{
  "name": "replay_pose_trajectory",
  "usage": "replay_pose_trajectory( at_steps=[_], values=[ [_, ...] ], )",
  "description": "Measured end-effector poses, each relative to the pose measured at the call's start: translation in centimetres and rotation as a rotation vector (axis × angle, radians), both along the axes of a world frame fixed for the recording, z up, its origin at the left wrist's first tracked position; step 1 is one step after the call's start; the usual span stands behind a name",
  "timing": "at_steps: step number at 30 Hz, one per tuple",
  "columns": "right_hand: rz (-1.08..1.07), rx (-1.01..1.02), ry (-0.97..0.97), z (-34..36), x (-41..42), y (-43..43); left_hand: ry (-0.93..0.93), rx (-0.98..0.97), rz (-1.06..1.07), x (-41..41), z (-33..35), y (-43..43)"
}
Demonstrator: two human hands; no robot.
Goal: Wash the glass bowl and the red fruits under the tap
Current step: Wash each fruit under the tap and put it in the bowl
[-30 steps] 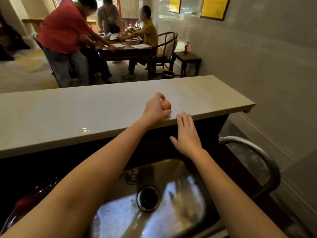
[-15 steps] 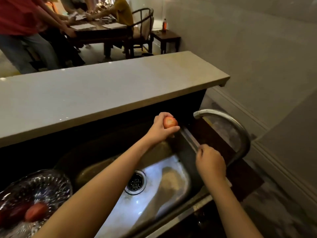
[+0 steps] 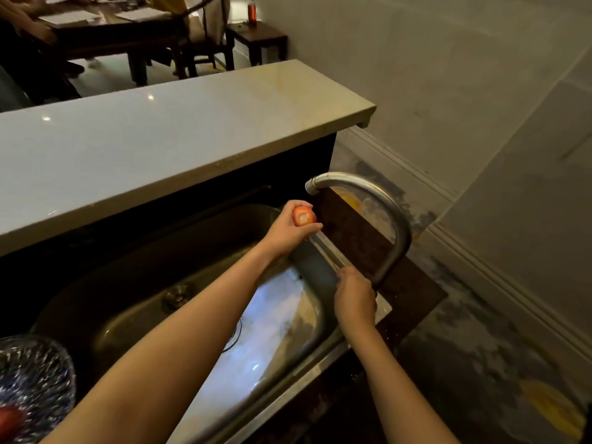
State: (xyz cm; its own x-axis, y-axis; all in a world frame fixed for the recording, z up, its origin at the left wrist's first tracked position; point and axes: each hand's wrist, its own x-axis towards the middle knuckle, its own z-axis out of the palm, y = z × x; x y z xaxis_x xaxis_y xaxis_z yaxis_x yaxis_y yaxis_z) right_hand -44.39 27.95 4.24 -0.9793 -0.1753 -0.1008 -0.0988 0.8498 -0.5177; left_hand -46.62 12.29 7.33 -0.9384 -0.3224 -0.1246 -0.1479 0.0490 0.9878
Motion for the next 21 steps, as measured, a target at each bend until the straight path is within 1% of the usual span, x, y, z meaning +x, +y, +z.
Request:
replay_pose_trajectory(
  at_steps=[11, 16, 18, 21],
  values=[
    [-0.009, 0.004, -0.010, -0.3, -0.6, -0.2, -0.032, 0.054, -0.040, 0.4, 0.2, 0.6],
    [-0.011, 0.035, -0.002, -0.4, -0.7, -0.4, -0.033, 0.023, -0.076, 0.8, 0.3, 0.6],
    [-0.014, 0.054, -0.009, -0.3, -0.7, -0.3, -0.036, 0.067, -0.094, 0.8, 0.2, 0.7],
    [0.008, 0.066, -0.019, 0.6, -0.7, -0.3, -0.039, 0.195, -0.110, 0.8, 0.2, 1.1]
  ],
)
